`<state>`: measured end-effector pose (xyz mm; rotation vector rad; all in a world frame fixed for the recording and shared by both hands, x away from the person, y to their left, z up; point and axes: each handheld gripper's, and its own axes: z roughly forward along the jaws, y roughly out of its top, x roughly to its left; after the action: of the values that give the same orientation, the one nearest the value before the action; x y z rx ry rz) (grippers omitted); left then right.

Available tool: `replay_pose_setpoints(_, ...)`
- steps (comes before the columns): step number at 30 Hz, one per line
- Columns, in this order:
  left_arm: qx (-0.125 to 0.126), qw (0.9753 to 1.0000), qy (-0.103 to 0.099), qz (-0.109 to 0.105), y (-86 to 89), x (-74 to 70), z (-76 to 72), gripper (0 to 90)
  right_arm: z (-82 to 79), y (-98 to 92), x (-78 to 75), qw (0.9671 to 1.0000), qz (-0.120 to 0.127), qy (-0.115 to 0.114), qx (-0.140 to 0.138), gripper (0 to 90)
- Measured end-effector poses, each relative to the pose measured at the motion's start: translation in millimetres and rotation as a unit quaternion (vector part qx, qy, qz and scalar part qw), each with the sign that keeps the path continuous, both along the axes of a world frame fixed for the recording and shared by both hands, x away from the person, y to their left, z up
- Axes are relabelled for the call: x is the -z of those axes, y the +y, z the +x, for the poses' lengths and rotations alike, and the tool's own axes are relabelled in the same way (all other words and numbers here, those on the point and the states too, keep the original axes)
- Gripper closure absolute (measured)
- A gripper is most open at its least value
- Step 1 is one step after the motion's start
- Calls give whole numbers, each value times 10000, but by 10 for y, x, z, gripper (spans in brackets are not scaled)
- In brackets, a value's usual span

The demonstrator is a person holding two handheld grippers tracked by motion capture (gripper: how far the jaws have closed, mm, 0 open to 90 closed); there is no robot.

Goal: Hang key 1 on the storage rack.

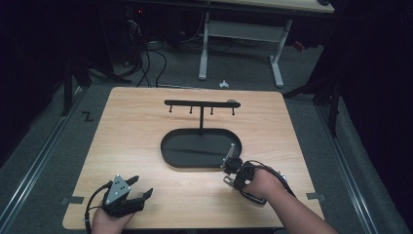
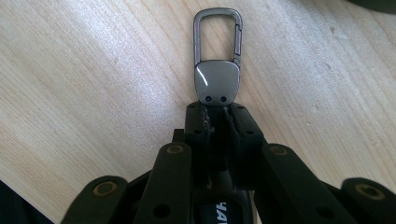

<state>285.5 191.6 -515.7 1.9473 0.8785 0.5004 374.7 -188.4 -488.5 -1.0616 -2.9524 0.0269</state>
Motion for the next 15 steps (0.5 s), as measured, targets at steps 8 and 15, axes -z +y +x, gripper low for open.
replay_pose_setpoints(8, -33, 10000, 14, -15, 21, -6, -7, 323, -8, -26, -59, 9996, -19, -27, 273, 802)
replay_pose_setpoints(15, -2, 10000, 24, 18, -6, -1, -15, 325, -46, -114, -345, 9987, 156, -228, 416, 802)
